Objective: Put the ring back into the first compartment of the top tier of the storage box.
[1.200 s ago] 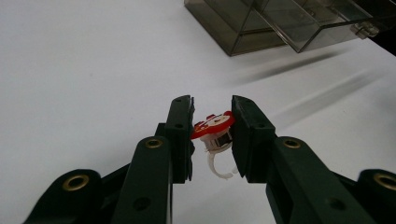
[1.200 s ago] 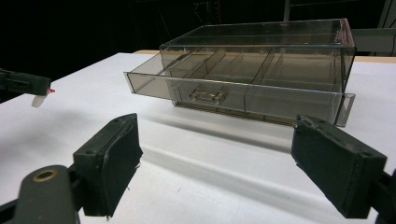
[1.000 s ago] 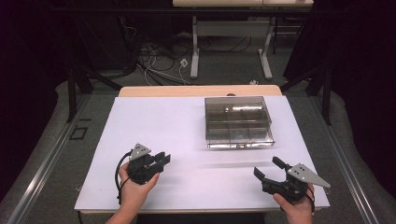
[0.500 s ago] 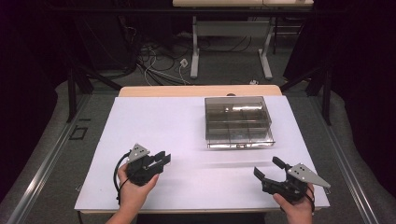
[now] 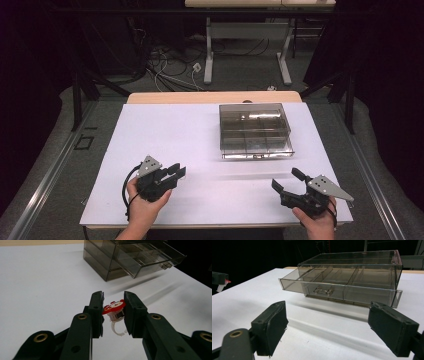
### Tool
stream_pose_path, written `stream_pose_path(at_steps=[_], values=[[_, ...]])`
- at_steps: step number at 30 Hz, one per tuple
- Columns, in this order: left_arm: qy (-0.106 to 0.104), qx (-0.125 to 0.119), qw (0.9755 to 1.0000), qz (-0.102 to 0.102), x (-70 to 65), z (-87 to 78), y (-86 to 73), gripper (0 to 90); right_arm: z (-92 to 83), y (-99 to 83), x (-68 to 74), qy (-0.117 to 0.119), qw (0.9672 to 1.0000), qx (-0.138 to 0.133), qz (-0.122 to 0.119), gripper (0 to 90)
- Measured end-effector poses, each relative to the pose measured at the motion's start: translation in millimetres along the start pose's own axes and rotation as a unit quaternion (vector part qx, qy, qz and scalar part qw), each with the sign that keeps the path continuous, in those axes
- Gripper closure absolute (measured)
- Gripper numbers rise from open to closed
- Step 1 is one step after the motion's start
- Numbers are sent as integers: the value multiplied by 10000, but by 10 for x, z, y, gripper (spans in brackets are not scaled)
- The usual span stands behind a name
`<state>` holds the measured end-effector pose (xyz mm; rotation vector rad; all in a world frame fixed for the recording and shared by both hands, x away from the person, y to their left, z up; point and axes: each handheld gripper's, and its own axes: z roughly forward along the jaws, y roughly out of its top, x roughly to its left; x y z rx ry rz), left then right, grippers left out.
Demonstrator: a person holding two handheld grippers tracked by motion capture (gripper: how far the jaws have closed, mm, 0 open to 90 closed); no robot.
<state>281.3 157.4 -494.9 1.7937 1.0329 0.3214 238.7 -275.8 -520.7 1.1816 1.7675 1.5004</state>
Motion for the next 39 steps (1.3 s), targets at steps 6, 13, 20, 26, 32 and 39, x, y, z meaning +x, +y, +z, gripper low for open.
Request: stream_pose_path(at_steps=[6,13,20,26,32,39], values=[[-84,7,9999,90,-54,12,11,696,1,-1,-1,-7,10000,14,-5,150],[-290,9,9996,9,-115,37,49,697,12,-8,4,-42,10000,27,47,150],[-389,34,9992,91,-172,84,110,697,21,-13,6,-80,10000,10,30,150],[-446,93,9988,162,-224,159,156,697,20,-15,5,-74,10000,32,55,150],[-497,94,9986,176,-266,240,212,697,17,-17,-6,-72,10000,38,43,150],[-502,134,9981,323,-304,296,318,697,16,-15,-4,-71,9999,32,77,150]])
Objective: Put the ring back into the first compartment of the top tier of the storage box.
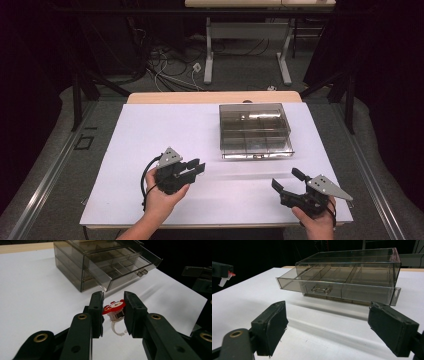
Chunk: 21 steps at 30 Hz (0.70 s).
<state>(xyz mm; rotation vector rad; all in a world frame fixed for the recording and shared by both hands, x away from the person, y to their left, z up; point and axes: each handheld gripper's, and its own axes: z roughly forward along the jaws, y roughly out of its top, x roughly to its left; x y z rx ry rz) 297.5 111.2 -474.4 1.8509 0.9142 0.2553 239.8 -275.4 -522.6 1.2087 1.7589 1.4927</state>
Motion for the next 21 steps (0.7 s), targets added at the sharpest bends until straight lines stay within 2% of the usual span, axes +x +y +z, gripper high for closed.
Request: stream_pose_path(at_steps=[10,21], values=[[-59,-5,9999,147,-52,77,189,697,-2,-2,4,-18,10000,5,5,150],[-220,27,9997,51,-85,196,404,697,-16,5,6,-19,10000,-28,-41,150]])
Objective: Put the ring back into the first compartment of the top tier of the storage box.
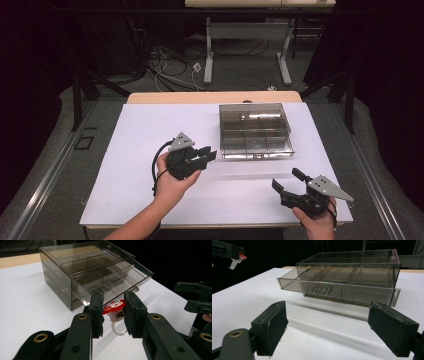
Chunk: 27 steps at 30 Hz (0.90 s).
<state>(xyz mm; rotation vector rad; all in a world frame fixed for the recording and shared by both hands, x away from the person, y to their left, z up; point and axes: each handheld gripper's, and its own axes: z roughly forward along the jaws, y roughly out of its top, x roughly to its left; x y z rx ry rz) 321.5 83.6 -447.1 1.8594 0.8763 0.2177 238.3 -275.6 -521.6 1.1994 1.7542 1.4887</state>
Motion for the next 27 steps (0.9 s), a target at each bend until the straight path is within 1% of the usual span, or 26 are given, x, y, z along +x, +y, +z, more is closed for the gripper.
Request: stream_pose_path(at_steps=[2,5,7,9,10,11,15,16,17,19,20,22,25,26,27], values=[[2,39,10000,-33,-11,30,32,697,0,-1,-1,-3,10000,3,9,150],[-28,86,10000,-37,-5,70,80,697,-3,1,-2,12,10000,11,8,150],[14,83,10000,-28,-11,102,123,697,-4,2,-1,15,10000,17,16,150],[-8,112,9999,-29,-12,106,141,697,-2,1,-1,2,10000,-2,-2,150],[-5,80,10000,-24,-13,116,157,697,0,1,-1,23,10000,-5,-10,150],[-18,52,9999,-88,-17,133,190,697,0,1,1,24,10000,-7,-5,150],[-45,66,9999,-111,-13,161,240,697,5,0,3,25,10000,-12,4,150],[-33,72,9999,-133,-15,175,254,697,5,0,3,25,10000,-12,4,150],[-21,91,9999,-99,-9,188,269,697,4,0,4,26,10000,-1,15,150],[-12,134,9998,-124,-9,216,295,697,4,0,2,17,10000,-21,5,150],[11,127,9999,-109,-6,233,305,697,0,1,1,8,10000,-5,-7,150],[29,195,9998,-88,0,259,326,697,0,1,0,12,10000,-2,-7,150],[53,232,9997,-107,-6,313,347,697,1,1,0,12,10000,-1,2,150],[79,252,9996,-59,-4,333,355,697,1,1,0,14,10000,-3,2,150],[80,259,9996,-86,-8,353,359,697,1,1,0,16,10000,-2,0,150]])
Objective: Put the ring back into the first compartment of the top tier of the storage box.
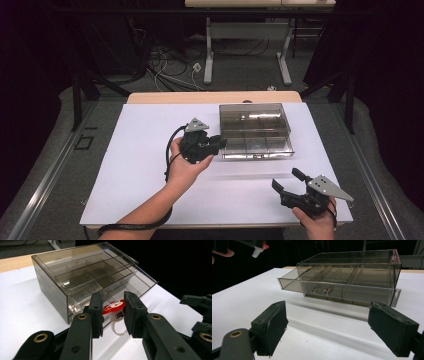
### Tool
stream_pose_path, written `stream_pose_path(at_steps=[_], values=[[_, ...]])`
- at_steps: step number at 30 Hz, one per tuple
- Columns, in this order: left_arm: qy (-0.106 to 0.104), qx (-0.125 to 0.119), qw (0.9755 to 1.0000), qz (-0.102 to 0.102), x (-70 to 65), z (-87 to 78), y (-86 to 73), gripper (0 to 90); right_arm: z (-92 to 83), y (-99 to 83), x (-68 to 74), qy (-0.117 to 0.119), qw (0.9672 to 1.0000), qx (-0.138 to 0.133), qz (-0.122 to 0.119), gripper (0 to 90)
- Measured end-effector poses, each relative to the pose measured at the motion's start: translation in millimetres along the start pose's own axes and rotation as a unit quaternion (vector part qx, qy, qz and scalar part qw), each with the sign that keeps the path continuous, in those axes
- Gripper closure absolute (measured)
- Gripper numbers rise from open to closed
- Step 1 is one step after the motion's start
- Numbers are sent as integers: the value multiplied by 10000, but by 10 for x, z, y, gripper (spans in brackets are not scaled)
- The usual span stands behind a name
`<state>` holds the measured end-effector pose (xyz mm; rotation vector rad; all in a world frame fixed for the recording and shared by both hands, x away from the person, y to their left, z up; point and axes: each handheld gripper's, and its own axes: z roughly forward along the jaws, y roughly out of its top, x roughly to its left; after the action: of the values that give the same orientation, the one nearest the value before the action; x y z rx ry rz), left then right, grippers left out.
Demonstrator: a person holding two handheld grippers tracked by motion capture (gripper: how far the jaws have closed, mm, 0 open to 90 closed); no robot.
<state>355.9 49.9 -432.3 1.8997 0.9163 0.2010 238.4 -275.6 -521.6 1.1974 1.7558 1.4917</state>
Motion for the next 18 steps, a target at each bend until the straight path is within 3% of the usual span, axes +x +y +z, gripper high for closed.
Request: stream_pose_path(at_steps=[18], values=[[178,162,9996,-129,39,306,48,697,1,1,-2,51,10000,13,4,150]])
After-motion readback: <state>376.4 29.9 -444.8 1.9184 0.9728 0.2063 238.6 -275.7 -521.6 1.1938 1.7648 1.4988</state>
